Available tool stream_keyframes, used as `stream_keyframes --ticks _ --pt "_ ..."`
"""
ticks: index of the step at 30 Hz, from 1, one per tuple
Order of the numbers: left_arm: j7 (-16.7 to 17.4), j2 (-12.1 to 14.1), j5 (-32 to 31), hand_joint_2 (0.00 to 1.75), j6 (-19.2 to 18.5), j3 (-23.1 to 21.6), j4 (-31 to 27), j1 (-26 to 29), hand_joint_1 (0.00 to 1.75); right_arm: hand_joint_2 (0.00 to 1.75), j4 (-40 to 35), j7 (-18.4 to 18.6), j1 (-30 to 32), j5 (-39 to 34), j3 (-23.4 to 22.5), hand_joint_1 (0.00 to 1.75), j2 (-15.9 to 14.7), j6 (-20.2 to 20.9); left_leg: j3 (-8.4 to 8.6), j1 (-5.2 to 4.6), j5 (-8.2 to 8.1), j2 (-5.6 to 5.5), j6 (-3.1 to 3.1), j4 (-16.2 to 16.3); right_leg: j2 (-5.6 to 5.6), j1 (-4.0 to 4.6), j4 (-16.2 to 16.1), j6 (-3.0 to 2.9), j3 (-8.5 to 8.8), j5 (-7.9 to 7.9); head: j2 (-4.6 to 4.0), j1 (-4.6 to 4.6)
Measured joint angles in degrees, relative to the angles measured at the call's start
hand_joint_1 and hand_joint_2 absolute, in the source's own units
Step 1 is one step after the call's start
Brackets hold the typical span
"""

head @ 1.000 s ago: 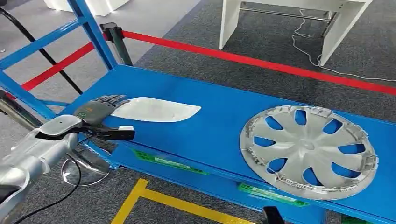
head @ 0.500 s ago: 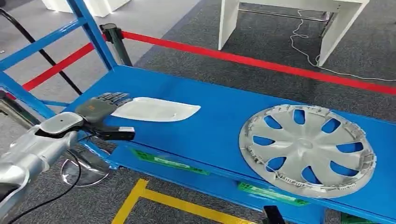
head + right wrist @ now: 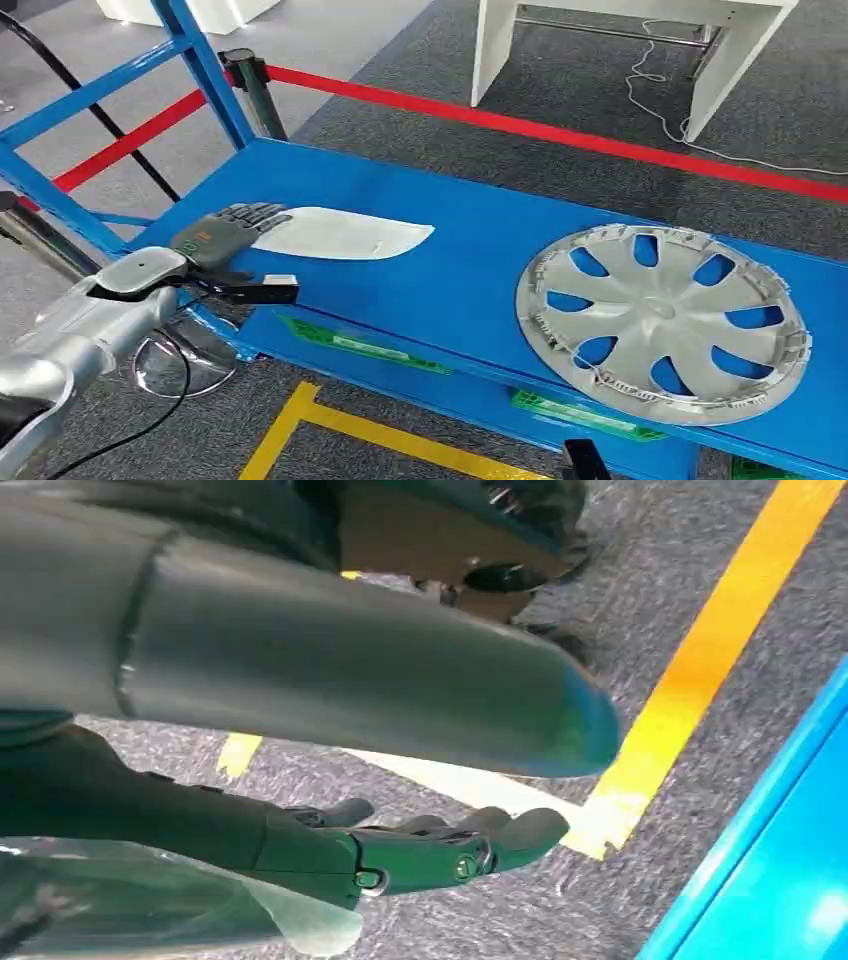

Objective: Take the parts from the cabinet and place them on the table.

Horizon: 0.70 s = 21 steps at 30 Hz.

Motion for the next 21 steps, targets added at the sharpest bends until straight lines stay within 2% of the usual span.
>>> stream_keyframes --ticks 1,2,3,4,6,7,8,9,10,11,12,13,16,17,18,19,21 --pt "0.04 -0.11 0.0 1.75 0.09 0.0 0.0 0.09 0.0 0.0 0.0 -0.07 0.11 0.02 -0.09 0.0 0.0 0.0 0.04 0.09 0.01 0.02 -0.02 0.0 0.04 0.07 0.0 -0.24 -0.04 0.01 0.0 -0.04" --pt "0.04 -0.17 -0.02 1.75 0.13 0.0 0.0 0.1 0.0 0.0 0.0 -0.09 0.12 0.02 -0.24 0.0 0.0 0.0 -0.02 0.15 -0.23 0.01 -0.19 0.21 -0.01 -0.29 -0.29 -0.72 0.11 0.25 0.0 -0.06" --pt "0.07 -0.44 -0.02 1.75 0.22 0.0 0.0 0.14 0.0 0.0 0.0 -0.13 0.05 0.0 -0.37 0.0 0.0 0.0 -0.41 0.2 -1.21 0.07 -0.55 1.08 -0.05 -0.36 -0.35 -1.0 0.23 0.29 0.0 -0.04" --pt "0.04 -0.7 0.0 1.75 0.35 0.0 0.0 0.14 0.0 0.0 0.0 -0.15 -0.11 0.0 -0.44 0.0 0.0 -0.02 -1.61 0.24 -3.25 0.08 -0.92 4.24 -0.07 -0.37 -0.35 -1.39 0.25 0.27 0.0 -0.24" --pt "0.07 -0.92 0.0 1.75 0.42 0.0 0.04 0.46 0.0 0.0 0.0 -0.2 -0.13 0.0 -0.48 0.0 0.0 -0.02 -5.46 0.44 -7.27 0.08 -1.32 13.1 -0.02 -0.36 -0.34 -1.61 0.26 0.22 0.0 -0.22" --pt "0.11 -1.05 -0.02 1.75 0.42 0.0 0.07 0.77 0.0 0.0 0.0 -0.2 -0.01 0.02 -0.5 0.0 0.0 -0.07 -7.11 0.45 -8.36 0.08 -1.36 16.54 0.0 -0.36 -0.33 -1.62 0.26 0.21 0.0 -0.22" --pt "0.17 -1.11 0.0 1.75 0.42 0.0 0.07 1.08 0.0 0.0 0.0 -0.2 0.07 0.04 -0.53 0.0 0.0 -0.11 -7.71 0.45 -8.06 0.08 -1.32 17.55 0.02 -0.35 -0.33 -1.66 0.29 0.18 0.0 -0.19" --pt "0.24 -1.16 -0.02 1.75 0.42 0.0 0.07 1.32 0.0 0.0 0.0 -0.2 0.07 0.04 -0.57 0.0 0.0 -0.13 -7.05 0.44 -6.4 0.08 -1.14 16.01 0.09 -0.33 -0.32 -1.65 0.33 0.16 0.0 -0.19" --pt "0.26 -1.22 0.0 1.75 0.42 0.0 0.07 1.38 0.0 0.0 0.0 -0.2 0.03 0.07 -0.64 0.0 0.0 -0.11 -5.38 0.41 -3.88 0.08 -0.83 12.14 0.14 -0.29 -0.32 -1.63 0.4 0.14 0.0 -0.22" --pt "0.28 -1.24 0.02 1.75 0.44 0.0 0.07 1.35 0.0 0.0 0.0 -0.2 -0.03 0.07 -0.68 0.0 0.0 -0.13 -2.98 0.3 -1.06 0.07 -0.39 6.84 0.17 -0.23 -0.33 -1.62 0.54 0.08 0.0 -0.19" --pt "0.35 -1.31 0.2 1.75 0.44 0.02 0.07 1.32 0.0 0.0 0.0 -0.2 -0.04 0.07 -0.74 0.0 0.0 -0.13 -0.79 0.08 0.91 0.07 0.2 1.92 0.17 -0.23 -0.36 -1.53 0.66 0.0 0.0 -0.19" --pt "0.42 -1.35 0.52 1.75 0.44 0.04 0.07 1.35 0.0 0.0 0.0 -0.15 -0.01 0.07 -0.81 0.0 0.09 -0.13 0.04 -0.22 0.07 0.09 0.51 1.06 0.16 -0.01 -0.38 -1.33 0.51 -0.04 0.0 -0.11" --pt "0.5 -1.84 1.2 1.75 0.51 0.22 0.09 1.4 0.0 0.0 0.0 -0.15 0.06 0.04 -0.9 0.0 0.11 -0.06 -0.03 -0.4 -0.2 0.02 0.95 0.09 -0.01 -0.16 -0.71 -0.48 0.34 0.26 0.0 -0.08" --pt "0.5 -2.1 1.22 1.75 0.51 0.28 0.09 1.4 0.0 0.0 0.0 -0.24 0.03 0.02 -0.92 0.0 0.13 -0.09 0.28 -0.2 0.02 0.01 1.1 -0.77 -0.04 0.04 -0.96 -0.01 0.59 0.27 0.0 -0.22" --pt "0.5 -2.56 1.22 1.75 0.53 0.33 0.09 1.61 0.0 0.0 0.0 -0.44 0.0 0.02 -0.92 0.0 0.09 -0.09 1.04 0.25 0.42 0.2 1.1 -1.61 -0.01 -0.1 -0.59 0.17 0.13 -0.51 0.0 -0.06" --pt "0.5 -2.58 1.27 1.75 0.53 0.39 0.13 1.73 0.0 0.0 0.0 -0.63 -0.05 0.02 -0.94 0.0 0.09 -0.11 1.21 0.27 0.57 0.19 1.37 -1.94 -0.1 0.06 1.3 0.3 -0.64 -1.99 0.0 -0.04" --pt "0.5 -2.99 1.4 1.75 0.57 0.48 0.15 2.17 0.0 0.0 0.0 -0.63 -0.02 0.04 -0.99 0.0 0.09 -0.13 1.16 0.23 0.62 0.24 1.46 -1.93 -0.13 -0.03 9.98 0.57 -4.56 -5.92 0.0 0.02"
